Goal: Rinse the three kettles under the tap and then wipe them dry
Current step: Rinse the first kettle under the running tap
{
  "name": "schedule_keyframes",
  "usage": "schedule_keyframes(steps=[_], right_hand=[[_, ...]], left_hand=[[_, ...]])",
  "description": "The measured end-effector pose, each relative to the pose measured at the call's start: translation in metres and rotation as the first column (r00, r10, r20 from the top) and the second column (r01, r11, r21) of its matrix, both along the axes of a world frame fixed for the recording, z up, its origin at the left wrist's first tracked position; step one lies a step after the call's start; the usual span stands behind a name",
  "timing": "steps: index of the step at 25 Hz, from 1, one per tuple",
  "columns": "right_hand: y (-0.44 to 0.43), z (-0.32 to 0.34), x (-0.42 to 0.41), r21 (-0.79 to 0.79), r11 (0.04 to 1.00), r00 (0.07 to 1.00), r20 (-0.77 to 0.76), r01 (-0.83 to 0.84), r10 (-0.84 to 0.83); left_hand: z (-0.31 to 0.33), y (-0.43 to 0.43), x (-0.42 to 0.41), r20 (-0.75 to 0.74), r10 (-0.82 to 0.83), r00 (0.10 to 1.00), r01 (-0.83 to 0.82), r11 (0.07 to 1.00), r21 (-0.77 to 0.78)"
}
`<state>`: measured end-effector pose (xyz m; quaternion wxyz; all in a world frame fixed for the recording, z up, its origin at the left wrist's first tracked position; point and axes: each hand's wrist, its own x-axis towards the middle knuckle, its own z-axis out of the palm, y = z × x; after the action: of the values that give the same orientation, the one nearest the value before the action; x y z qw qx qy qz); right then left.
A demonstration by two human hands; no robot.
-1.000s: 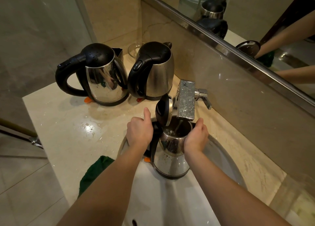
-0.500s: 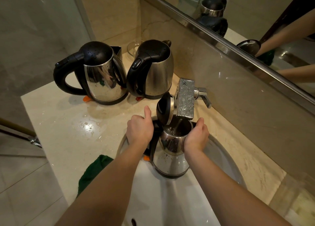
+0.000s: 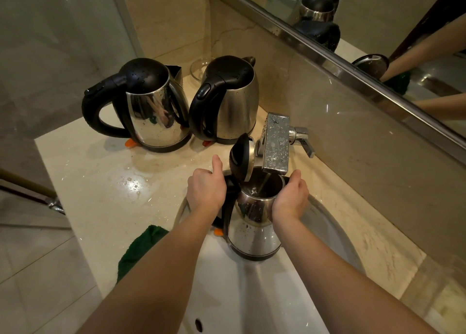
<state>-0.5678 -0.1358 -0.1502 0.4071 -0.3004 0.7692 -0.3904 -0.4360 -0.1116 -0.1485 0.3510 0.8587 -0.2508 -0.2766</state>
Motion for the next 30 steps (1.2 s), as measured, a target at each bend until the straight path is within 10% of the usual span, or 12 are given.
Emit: schedule_keyframes(steps=[30], right_hand=[[0.0, 0.0, 0.001, -0.008, 1.0, 1.0, 0.014, -0.003, 0.003]], left_hand=[[0.006, 0.004, 0.0, -0.018, -0.001, 1.0, 0.0, 1.0, -0.014]])
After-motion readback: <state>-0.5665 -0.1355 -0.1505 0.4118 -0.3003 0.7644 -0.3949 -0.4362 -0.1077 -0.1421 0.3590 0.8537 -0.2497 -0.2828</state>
